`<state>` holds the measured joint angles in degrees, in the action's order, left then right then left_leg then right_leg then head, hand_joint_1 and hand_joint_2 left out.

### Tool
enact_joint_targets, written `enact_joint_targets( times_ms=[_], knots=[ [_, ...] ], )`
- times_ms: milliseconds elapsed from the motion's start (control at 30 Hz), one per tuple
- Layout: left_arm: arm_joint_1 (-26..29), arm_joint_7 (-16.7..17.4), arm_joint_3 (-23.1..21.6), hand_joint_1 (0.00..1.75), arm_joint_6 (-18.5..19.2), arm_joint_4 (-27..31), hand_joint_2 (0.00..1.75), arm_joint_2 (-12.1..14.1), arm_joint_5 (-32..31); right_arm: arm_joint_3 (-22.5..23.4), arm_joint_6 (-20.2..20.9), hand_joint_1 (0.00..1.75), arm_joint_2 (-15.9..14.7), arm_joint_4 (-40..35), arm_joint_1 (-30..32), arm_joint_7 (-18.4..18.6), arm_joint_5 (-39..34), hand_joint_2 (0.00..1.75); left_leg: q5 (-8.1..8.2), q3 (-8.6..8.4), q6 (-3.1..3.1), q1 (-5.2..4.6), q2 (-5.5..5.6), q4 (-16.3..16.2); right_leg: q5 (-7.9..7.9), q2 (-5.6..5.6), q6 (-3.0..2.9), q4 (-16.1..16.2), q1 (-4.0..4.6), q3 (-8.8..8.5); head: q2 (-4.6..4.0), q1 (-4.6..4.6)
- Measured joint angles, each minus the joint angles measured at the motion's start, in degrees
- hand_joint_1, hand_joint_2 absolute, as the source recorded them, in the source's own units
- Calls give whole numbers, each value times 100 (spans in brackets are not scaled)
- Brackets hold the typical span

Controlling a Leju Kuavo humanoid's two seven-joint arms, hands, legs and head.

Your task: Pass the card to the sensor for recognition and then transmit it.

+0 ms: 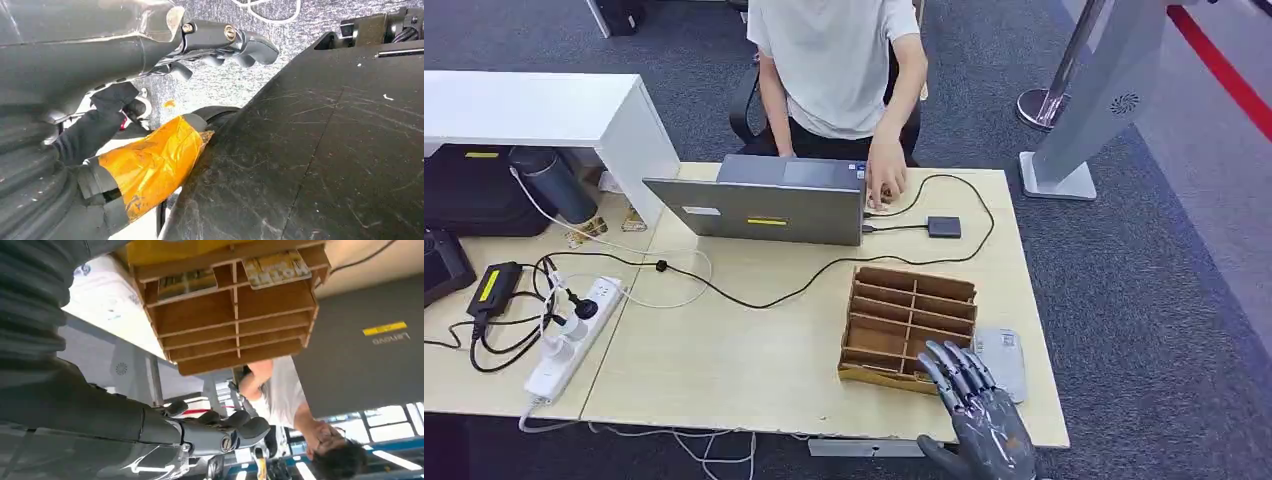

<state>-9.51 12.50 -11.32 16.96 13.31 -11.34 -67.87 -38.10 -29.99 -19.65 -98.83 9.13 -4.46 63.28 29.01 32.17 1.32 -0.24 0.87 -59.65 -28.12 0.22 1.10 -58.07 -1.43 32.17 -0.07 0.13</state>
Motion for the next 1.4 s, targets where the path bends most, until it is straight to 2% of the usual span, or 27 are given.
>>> enact_joint_targets(
  times_ms=[100, 267, 367, 600, 967, 1167, 1400],
  knots=[
    [-3, 15, 2, 0, 33, 0, 175, -2, 26, -92, -56, 0, 135, 281, -113, 50, 61, 175, 0, -1, 0, 0, 0, 0, 0, 0, 0, 0, 1, 0, 0, 0],
    [-11, 55, 2, 0, 87, 0, 175, -9, -4, -127, -627, 0, 347, 777, -270, 627, 983, 175, 0, 0, 0, 3, -1, 1, 0, 1, -1, -1, 2, 1, 0, 0],
    [-27, 59, 2, 0, 114, 0, 175, -18, -15, -127, -780, 0, 459, 1059, -356, 780, 1156, 175, 0, 0, 0, 3, -1, 1, 0, 0, -1, -1, 2, 0, 0, 2],
    [-38, 52, 2, 0, 166, 0, 175, -37, -74, -127, -870, 0, 679, 1475, -515, 833, 1189, 175, 0, 0, 0, 3, -1, 0, 0, 1, 0, -1, 1, 0, 0, 0],
    [-40, 50, 2, 0, 181, 0, 175, -39, -87, -127, -874, 0, 756, 1621, -573, 833, 1204, 175, 0, 0, 0, 3, 0, 0, 0, 0, -1, -1, 2, 1, 0, 0],
    [-51, 0, 0, 0, 245, 0, 175, -46, -175, -120, -859, 0, 961, 2006, -768, 828, 1202, 175, 0, 0, 0, 3, -1, 0, 0, 1, -1, -1, 2, 1, 0, 0],
    [-52, -11, -4, 0, 262, 0, 175, -48, -205, 97, -844, 0, 1084, 2045, -803, 831, 1169, 175, 0, 1, 0, 3, 0, 0, 0, 0, -1, -1, 1, 1, 0, 0]
  ],
)
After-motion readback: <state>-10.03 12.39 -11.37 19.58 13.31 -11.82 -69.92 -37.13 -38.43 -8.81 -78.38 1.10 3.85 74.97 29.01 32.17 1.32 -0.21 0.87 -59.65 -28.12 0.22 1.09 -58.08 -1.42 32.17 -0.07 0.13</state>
